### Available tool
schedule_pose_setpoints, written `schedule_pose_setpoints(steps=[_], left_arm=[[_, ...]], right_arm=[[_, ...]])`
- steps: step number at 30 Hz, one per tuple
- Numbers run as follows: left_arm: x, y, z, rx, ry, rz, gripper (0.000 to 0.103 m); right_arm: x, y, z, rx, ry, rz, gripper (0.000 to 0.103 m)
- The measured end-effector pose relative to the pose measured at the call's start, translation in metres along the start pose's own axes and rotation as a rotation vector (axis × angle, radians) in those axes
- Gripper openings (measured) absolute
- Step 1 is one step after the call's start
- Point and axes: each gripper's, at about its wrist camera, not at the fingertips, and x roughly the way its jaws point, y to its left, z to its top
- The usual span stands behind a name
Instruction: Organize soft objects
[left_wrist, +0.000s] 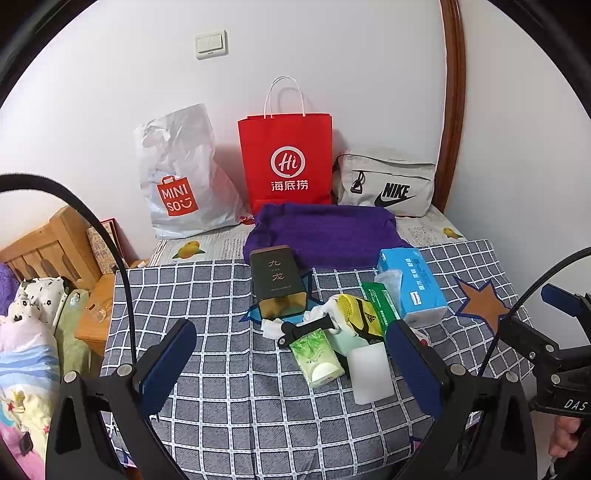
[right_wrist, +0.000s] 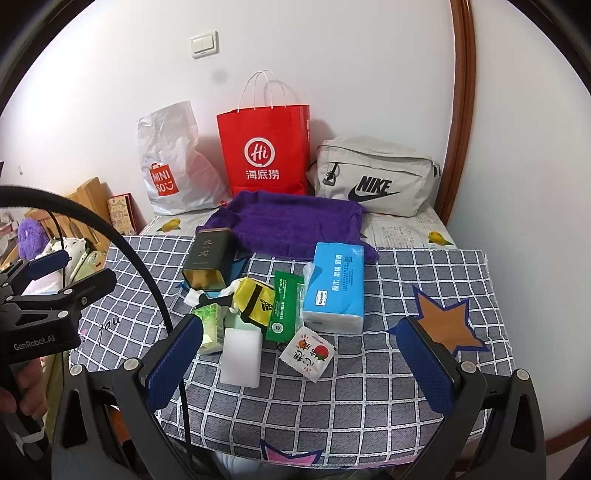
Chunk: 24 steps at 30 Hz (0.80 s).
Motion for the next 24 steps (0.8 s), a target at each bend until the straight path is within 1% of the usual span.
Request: schedule_pose_setpoints(steps=[24], left_arm=[[-0.0007, -0.0030, -0.0016, 0.017, -0.003, 0.001, 0.103]], right_arm=[[-0.0012, 0.0015, -0.0004, -0.003, 0.000, 0.010, 0.103]])
